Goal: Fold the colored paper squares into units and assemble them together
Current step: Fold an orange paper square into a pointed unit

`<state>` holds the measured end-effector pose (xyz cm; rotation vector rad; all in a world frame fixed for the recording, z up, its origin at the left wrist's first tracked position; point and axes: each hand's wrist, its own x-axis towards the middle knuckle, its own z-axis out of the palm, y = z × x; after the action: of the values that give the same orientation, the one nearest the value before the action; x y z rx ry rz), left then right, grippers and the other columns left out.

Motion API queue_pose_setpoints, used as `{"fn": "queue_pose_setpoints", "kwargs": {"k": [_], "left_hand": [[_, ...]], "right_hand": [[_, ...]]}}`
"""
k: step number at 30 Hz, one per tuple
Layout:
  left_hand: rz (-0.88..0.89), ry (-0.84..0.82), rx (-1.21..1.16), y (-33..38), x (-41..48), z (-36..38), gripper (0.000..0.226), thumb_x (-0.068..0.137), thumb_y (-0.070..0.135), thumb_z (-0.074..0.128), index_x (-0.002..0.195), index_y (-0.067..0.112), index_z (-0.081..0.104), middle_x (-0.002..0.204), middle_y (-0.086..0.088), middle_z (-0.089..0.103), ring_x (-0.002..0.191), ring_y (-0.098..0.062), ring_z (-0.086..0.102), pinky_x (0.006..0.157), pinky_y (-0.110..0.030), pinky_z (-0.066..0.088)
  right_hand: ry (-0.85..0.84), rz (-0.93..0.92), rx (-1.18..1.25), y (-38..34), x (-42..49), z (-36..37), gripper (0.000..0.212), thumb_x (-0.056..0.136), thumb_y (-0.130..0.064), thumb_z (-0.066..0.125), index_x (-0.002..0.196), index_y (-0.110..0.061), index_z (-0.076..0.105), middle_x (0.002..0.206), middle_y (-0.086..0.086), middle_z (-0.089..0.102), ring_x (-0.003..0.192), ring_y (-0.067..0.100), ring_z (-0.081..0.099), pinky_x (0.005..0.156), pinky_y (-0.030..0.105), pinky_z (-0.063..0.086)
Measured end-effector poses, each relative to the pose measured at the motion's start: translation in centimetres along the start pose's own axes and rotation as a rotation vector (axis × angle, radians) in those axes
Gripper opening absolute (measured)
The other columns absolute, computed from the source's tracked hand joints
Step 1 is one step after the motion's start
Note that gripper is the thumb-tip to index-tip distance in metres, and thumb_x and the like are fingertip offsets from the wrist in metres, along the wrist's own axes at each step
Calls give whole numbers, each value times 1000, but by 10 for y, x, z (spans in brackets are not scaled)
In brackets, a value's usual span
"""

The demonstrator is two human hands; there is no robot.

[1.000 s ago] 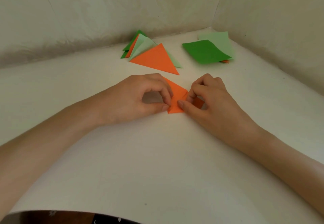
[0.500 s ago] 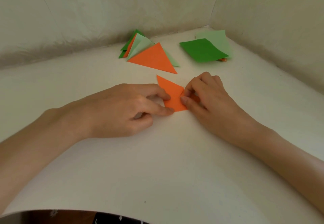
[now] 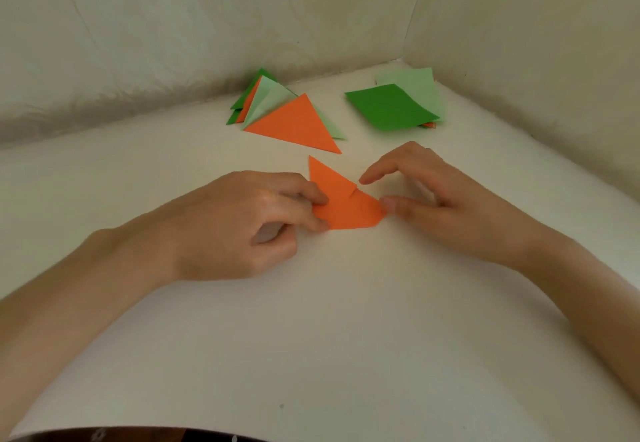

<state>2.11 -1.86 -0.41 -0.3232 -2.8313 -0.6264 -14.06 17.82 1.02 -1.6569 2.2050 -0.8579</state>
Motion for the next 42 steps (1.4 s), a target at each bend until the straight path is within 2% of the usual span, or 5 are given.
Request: {"fn": "queue_pose_setpoints", "kwargs": {"k": [8,17,30,36,42], "left_hand": [[-72,92,-117,-3,9,7,34,79,53,56,90,22,61,101,12,61,98,-4,58,86,-29,43],[-14,113,-4,-6,10,8,31,87,46,51,93,20,66,101,10,62,91,-4,59,78,-29,46],[103,116,135,-7,3,6,34,92,34,47,102,14,73,112,2,67,99,-10,60,81,-31,49],[185,120,359,-4,0,1,30,93,28,48,100,12,73,100,-3,67,87,-21,62,81,-31,43],[106,104,227,1,-19,1,30,91,28,49,107,15,71,116,0,67,102,-15,62,81,-32,53]], "right_hand": [[-37,-203,-175,-4,3,17,50,85,-47,53,127,-21,54,122,-4,54,114,10,41,100,17,30],[90,-299,-462,-2,7,21,55,89,-51,47,126,-11,57,121,3,58,110,21,49,96,31,40],[118,-471,-413,-2,13,28,26,95,-22,49,104,-6,68,105,8,64,93,27,59,83,34,48],[36,-325,-191,-1,19,22,28,92,-32,51,95,-12,70,104,-2,62,95,14,56,86,25,43],[-52,-261,-52,-8,32,16,25,88,-34,57,86,-13,70,94,-1,62,87,10,55,75,22,45]]}}
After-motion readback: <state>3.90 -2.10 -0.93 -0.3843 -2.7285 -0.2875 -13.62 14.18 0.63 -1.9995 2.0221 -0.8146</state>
